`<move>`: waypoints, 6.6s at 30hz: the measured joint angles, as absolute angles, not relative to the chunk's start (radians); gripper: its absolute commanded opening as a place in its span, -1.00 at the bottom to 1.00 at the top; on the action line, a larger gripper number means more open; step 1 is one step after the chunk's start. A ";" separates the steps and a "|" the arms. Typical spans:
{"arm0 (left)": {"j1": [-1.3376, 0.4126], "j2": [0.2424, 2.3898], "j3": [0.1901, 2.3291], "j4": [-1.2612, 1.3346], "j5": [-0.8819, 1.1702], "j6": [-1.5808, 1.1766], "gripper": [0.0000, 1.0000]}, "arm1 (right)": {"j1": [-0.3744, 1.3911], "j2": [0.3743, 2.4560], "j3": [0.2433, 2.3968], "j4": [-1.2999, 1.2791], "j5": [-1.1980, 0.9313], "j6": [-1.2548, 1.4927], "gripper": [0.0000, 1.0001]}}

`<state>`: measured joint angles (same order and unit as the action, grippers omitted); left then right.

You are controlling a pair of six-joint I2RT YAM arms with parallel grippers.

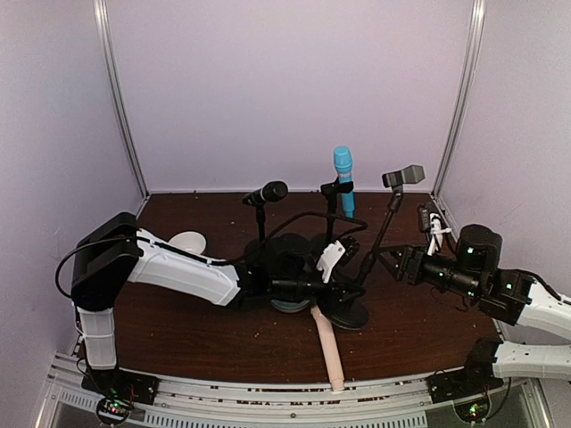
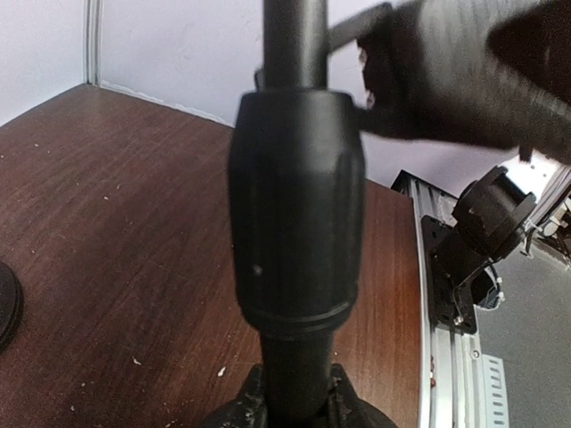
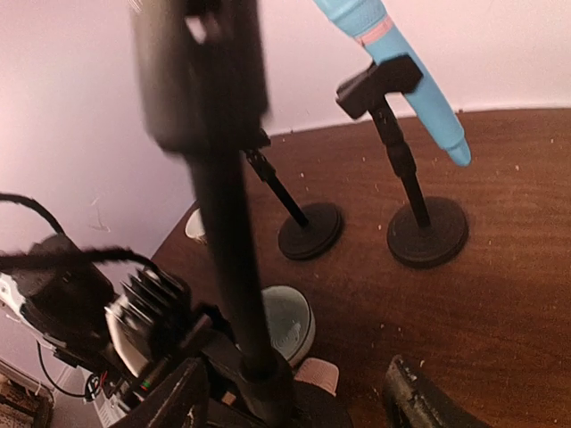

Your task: Attach the microphones to the stand

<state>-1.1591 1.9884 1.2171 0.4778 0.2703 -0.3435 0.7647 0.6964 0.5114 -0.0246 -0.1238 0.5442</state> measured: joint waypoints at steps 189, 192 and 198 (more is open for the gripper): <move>-1.080 1.826 0.824 0.890 0.526 -0.538 -1.00 | 0.874 1.061 0.533 0.490 -0.341 0.542 -0.64; -1.080 1.827 0.830 0.898 0.532 -0.549 -1.00 | 0.882 1.063 0.524 0.508 -0.342 0.537 -0.61; -1.080 1.827 0.831 0.921 0.526 -0.552 -1.00 | 0.887 1.034 0.521 0.473 -0.344 0.533 0.18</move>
